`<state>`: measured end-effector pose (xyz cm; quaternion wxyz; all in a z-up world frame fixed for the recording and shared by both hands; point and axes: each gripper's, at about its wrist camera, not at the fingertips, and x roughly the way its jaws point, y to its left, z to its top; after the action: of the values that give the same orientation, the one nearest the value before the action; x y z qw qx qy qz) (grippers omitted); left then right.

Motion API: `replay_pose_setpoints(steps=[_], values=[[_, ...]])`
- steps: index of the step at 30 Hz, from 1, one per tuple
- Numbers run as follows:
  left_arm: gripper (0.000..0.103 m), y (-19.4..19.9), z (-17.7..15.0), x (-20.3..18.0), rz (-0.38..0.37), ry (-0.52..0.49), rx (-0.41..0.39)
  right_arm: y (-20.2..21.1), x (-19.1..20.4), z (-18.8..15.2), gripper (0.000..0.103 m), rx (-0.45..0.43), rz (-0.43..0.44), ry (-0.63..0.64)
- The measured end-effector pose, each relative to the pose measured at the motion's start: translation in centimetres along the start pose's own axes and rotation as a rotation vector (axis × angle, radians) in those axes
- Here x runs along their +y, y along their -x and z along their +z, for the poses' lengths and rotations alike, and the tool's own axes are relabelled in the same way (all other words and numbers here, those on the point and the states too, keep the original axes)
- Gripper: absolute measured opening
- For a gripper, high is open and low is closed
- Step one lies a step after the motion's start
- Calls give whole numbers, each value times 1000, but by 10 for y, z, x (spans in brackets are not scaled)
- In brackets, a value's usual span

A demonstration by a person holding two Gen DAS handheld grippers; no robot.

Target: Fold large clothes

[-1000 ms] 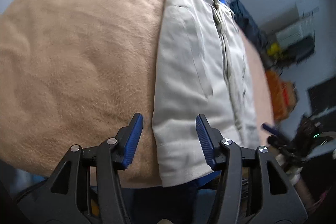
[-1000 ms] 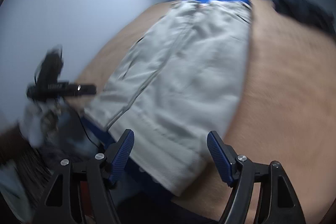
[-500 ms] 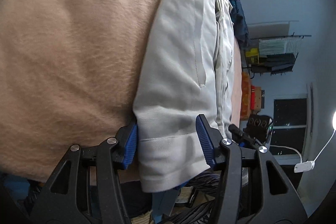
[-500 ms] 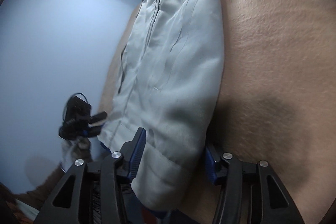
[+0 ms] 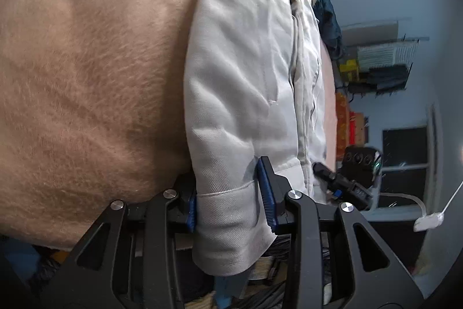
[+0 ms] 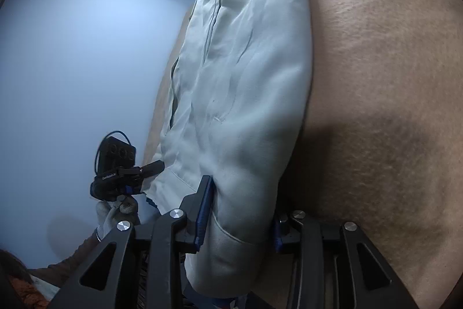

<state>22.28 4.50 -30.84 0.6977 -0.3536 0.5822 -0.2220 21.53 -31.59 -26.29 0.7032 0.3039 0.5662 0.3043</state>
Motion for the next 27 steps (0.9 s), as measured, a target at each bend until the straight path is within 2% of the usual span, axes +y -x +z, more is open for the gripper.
replay_pose_setpoints(steps=[1,3,6,11,17,21,27], values=[[19,3,-1,-5,6,-20,-11,-1,4,1,30,0,-10,5],[16,9,-2,-13,-8,-37,-37,1,11,2,22,-7,-32,20],[15,17,-2,-21,-57,-20,-65,6,17,4,16,-43,3,-7],[14,34,10,-38,-135,18,-113,20,31,13,14,-108,76,-41],[14,44,40,-63,-161,66,-173,36,52,39,14,-183,98,-77],[14,48,66,-79,-129,62,-196,43,59,66,14,-193,54,-69],[14,40,111,-79,-68,109,-217,44,56,111,14,-192,-22,-109]])
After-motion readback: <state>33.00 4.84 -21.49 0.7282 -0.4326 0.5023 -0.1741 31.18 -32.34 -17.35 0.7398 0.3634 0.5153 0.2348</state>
